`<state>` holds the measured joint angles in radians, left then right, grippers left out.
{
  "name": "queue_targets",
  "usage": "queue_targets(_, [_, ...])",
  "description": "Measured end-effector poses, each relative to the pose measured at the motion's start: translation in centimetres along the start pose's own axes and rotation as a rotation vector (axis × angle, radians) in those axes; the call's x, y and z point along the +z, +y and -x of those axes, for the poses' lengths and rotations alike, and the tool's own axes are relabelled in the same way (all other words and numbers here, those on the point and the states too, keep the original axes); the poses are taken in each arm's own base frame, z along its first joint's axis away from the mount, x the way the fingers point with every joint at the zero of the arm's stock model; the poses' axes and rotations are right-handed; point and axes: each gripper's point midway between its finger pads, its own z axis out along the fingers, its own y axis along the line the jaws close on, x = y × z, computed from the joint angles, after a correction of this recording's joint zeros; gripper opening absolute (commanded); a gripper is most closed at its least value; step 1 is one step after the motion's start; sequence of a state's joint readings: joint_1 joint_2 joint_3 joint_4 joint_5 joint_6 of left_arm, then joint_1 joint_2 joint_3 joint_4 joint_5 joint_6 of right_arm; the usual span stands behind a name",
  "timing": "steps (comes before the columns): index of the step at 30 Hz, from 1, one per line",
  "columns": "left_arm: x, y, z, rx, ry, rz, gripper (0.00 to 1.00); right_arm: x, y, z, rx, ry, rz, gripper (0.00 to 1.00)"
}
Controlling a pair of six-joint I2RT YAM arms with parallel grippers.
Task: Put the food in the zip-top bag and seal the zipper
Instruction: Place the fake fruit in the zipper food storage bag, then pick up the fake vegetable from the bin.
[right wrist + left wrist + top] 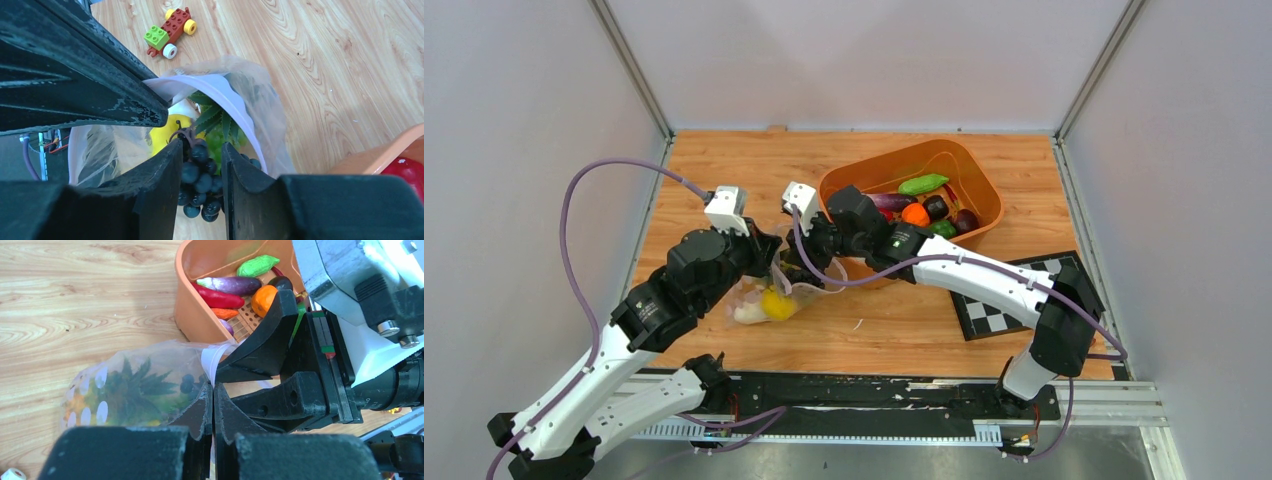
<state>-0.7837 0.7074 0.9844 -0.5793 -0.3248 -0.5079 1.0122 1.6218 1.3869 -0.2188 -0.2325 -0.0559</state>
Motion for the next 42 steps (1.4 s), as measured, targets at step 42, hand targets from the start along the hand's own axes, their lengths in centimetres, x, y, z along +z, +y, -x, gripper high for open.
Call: queue_targets(42, [-0.3, 0.7, -0.2, -0.004, -0.014, 0.023, 0.00, -16.0, -17.3, -0.3, 0.295, -0.221, -0.740, 0.69])
